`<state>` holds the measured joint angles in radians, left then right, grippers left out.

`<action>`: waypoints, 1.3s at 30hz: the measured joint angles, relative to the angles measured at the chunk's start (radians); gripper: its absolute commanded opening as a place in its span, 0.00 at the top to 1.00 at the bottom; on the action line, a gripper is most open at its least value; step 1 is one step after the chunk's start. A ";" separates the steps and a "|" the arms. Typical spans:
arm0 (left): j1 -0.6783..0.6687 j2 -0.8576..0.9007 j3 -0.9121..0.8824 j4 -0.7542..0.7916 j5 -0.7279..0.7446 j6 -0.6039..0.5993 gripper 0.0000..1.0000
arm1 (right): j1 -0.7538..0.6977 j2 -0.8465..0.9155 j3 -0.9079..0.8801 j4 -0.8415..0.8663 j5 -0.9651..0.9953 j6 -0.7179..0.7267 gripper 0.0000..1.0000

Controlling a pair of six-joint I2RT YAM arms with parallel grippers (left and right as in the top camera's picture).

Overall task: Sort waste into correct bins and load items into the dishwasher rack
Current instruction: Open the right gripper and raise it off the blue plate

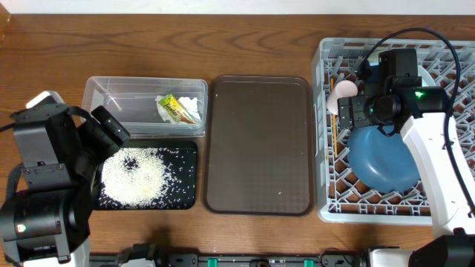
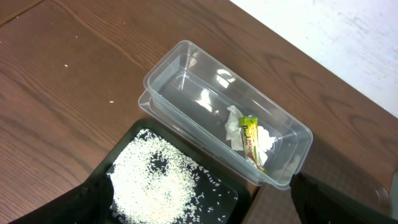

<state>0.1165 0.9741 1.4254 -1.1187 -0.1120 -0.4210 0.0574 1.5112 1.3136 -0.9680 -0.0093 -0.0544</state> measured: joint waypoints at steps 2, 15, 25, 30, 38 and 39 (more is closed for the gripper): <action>0.000 0.000 0.000 0.000 0.000 0.000 0.06 | 0.000 0.000 0.000 0.000 0.000 0.000 0.01; 0.000 0.000 0.000 0.000 0.000 0.000 0.06 | 0.000 0.000 0.000 0.000 0.000 0.000 0.01; 0.000 0.000 0.000 0.000 0.000 0.000 0.06 | 0.000 -0.011 0.000 0.000 0.000 0.000 0.01; 0.000 0.000 0.000 0.000 0.000 0.000 0.06 | 0.000 -0.107 0.000 0.000 -0.002 0.000 0.01; 0.000 0.000 0.000 0.000 0.000 0.000 0.06 | 0.000 -0.377 0.000 0.000 -0.002 0.000 0.01; 0.000 0.000 0.000 0.000 0.000 0.000 0.06 | 0.000 -0.404 0.000 0.000 -0.002 0.000 0.01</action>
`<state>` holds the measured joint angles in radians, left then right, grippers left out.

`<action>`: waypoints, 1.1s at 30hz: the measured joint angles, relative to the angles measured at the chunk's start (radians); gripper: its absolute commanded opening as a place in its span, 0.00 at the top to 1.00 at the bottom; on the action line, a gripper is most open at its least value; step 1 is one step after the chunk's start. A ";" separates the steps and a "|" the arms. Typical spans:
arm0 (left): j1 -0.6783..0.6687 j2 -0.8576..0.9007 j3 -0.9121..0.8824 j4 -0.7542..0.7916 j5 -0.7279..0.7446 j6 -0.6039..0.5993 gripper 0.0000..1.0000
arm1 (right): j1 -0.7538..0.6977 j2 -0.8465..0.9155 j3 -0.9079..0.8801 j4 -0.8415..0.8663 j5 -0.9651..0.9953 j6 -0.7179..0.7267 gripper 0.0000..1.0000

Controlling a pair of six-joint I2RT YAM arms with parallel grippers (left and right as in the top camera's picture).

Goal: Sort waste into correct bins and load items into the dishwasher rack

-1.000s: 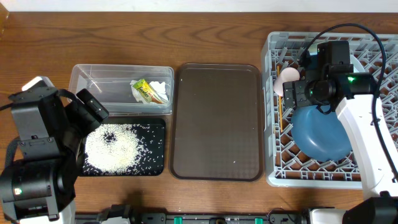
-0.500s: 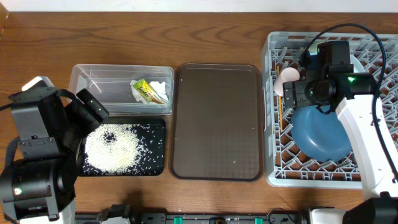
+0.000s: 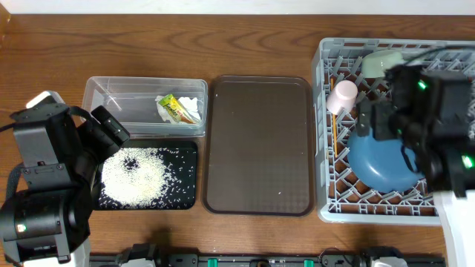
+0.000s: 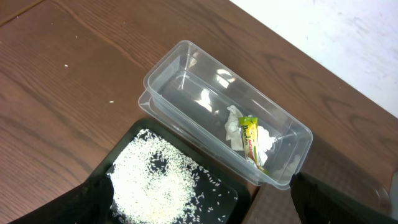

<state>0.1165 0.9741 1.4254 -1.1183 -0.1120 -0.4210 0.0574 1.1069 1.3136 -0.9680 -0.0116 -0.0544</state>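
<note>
The grey dishwasher rack (image 3: 323, 133) at the right holds a pink cup (image 3: 343, 96), a blue bowl (image 3: 382, 159) and a pale green bowl (image 3: 382, 63). My right arm (image 3: 430, 126) is blurred above the rack, right of the cup and apart from it; its fingers cannot be made out. A clear bin (image 3: 111, 93) (image 4: 186, 81) holds a green-yellow wrapper (image 4: 252, 140) and white tissue (image 4: 233, 127). A black bin (image 3: 189, 174) (image 4: 239, 202) is full of rice. My left gripper (image 4: 199, 211) (image 3: 111, 130) hangs open over the black bin, holding nothing.
A brown tray (image 3: 258, 144) lies bare between the bins and the rack. Wooden table (image 3: 223, 44) stretches along the back. The left arm's body (image 3: 44, 185) fills the front left corner.
My right gripper was at the pink cup in the rack; now the arm is back to the right and nearer the camera, and the cup lies free in the rack. The left arm has not moved.
</note>
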 measured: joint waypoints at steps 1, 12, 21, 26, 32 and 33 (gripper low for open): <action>0.000 0.000 0.000 0.000 0.000 0.000 0.06 | 0.000 -0.024 0.000 0.000 0.000 0.000 0.01; 0.000 0.000 0.000 0.000 0.000 0.000 0.06 | 0.000 -0.342 0.000 0.000 0.000 0.000 0.01; 0.000 0.000 0.000 0.000 0.000 0.000 0.06 | 0.000 -0.580 0.001 -0.026 0.000 0.000 0.01; 0.000 0.000 0.000 0.000 0.000 0.000 0.06 | 0.010 -0.710 0.003 -0.076 -0.002 0.000 0.01; 0.000 0.000 0.000 0.000 0.000 0.000 0.06 | 0.010 -0.806 -0.001 -0.082 -0.010 0.000 0.01; 0.000 0.000 0.000 0.000 0.000 0.000 0.06 | 0.010 -0.816 -0.005 -0.082 -0.011 0.000 0.01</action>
<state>0.1165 0.9741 1.4254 -1.1187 -0.1120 -0.4210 0.0677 0.2909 1.3083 -1.0500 -0.0231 -0.0540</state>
